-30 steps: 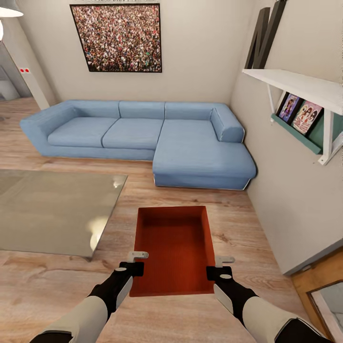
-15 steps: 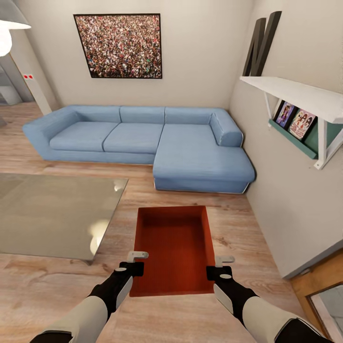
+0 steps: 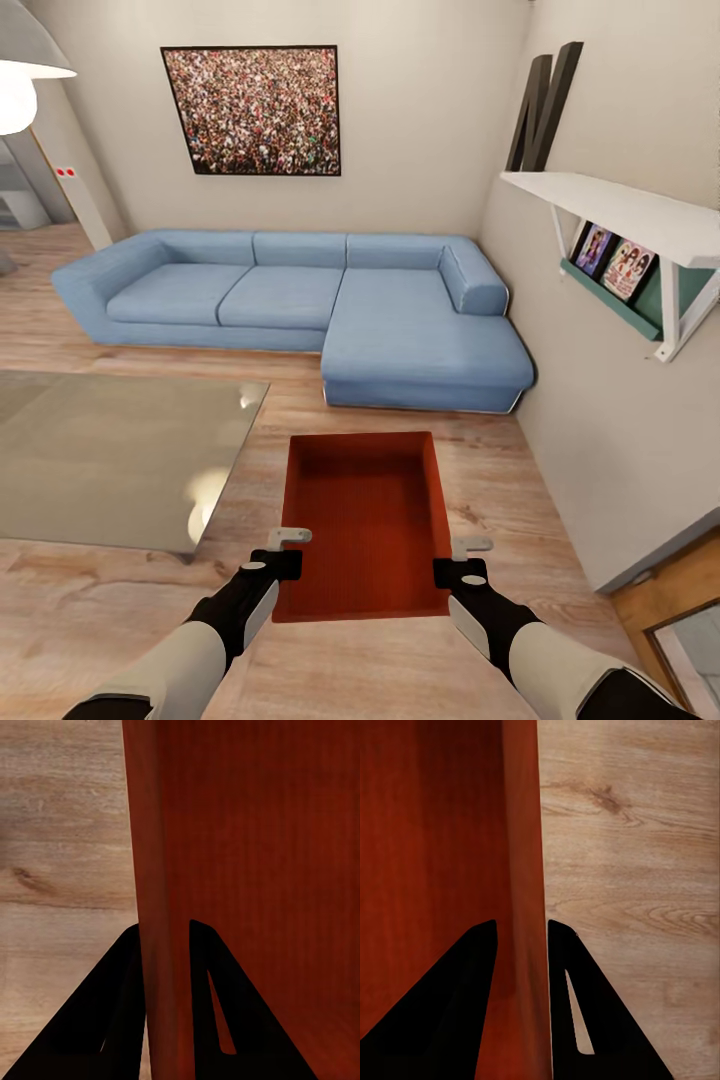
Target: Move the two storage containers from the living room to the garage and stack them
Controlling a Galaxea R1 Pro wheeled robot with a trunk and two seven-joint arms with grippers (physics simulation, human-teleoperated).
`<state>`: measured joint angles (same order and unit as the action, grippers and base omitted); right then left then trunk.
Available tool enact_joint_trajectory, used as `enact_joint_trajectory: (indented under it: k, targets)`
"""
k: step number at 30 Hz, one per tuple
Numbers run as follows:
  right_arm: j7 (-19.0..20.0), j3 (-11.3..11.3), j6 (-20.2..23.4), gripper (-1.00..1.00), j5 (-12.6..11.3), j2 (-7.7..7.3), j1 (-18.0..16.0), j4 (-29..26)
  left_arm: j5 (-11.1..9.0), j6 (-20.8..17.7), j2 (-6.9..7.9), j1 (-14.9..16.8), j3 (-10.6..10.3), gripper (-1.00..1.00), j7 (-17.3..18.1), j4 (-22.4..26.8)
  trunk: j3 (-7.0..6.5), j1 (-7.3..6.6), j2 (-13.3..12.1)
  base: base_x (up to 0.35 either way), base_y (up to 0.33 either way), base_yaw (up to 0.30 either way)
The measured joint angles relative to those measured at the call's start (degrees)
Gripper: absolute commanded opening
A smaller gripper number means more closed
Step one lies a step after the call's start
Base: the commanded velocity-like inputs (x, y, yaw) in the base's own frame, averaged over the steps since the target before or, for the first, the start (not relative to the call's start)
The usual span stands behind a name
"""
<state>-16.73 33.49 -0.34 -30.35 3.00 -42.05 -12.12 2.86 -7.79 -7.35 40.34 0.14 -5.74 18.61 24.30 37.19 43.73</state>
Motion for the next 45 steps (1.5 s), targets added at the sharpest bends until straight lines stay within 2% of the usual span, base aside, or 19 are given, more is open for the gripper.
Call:
enact_joint_trajectory:
  k: [14, 31, 45]
  targets:
    - [0.02, -0.08, 0.04, -1.00, 0.15, -0.01, 0.00, -0.02, -0.29, 0.05, 0.00, -0.01, -0.22, -1.00, -0.15, -0.04, -1.25, 0.00, 0.00, 0.000, 0.000, 0.000]
    - [-0.01, -0.07, 0.06, -1.00, 0.17, -0.01, 0.00, -0.03, -0.31, 0.09, 0.00, -0.01, -0.22, -1.00, -0.15, -0.06, -1.35, 0.00, 0.00, 0.000, 0.000, 0.002]
    - [-0.07, -0.03, 0.06, -1.00, 0.12, 0.02, -0.01, 0.00, -0.42, 0.05, 0.01, -0.02, -0.35, -1.00, -0.21, -0.03, -1.34, 0.00, 0.00, 0.000, 0.000, 0.261]
